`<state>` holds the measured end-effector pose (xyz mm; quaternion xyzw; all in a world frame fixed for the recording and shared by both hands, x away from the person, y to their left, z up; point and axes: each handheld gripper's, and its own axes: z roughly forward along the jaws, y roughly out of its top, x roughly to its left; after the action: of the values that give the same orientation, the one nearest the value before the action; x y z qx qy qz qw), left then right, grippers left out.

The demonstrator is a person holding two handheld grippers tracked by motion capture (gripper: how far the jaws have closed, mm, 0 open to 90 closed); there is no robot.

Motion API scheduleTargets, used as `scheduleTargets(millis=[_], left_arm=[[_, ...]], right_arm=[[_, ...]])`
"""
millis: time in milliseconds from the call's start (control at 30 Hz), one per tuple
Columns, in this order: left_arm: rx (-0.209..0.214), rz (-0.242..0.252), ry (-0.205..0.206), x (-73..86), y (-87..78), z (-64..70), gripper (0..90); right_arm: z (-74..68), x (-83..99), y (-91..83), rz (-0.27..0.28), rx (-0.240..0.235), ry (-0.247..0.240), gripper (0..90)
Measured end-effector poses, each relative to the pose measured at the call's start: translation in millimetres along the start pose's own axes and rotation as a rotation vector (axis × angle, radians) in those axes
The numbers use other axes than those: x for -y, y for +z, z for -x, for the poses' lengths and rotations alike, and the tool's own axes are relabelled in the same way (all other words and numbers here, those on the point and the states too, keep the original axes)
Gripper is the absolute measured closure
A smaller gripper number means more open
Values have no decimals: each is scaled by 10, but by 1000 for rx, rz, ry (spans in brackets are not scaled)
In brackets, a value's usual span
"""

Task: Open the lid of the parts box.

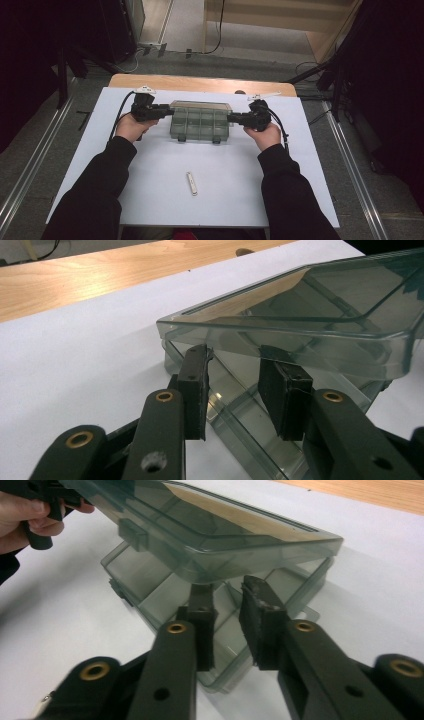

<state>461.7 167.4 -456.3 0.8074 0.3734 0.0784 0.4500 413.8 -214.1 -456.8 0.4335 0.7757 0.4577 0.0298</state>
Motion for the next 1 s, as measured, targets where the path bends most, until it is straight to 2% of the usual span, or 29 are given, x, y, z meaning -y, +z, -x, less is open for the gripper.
scheduleTargets(millis=[100, 233, 500, 567, 667, 1000], left_arm=[[0, -5, -7, -1, -1, 2, 635], [0, -13, 2, 1, 3, 13, 633], [-4, 3, 9, -10, 27, 24, 621], [-5, 1, 9, -13, 30, 23, 621], [-6, 4, 7, -27, 34, 22, 610], [-15, 12, 8, -98, 36, 9, 610]], right_arm=[[36, 15, -4, 30, 28, -5, 570], [48, 29, 38, 49, 65, -43, 475], [38, 23, 173, 53, 107, -99, 480], [42, 12, 177, 68, 120, -102, 501], [50, -4, 160, 91, 112, -92, 526], [29, -74, 159, 96, 128, -99, 574]])
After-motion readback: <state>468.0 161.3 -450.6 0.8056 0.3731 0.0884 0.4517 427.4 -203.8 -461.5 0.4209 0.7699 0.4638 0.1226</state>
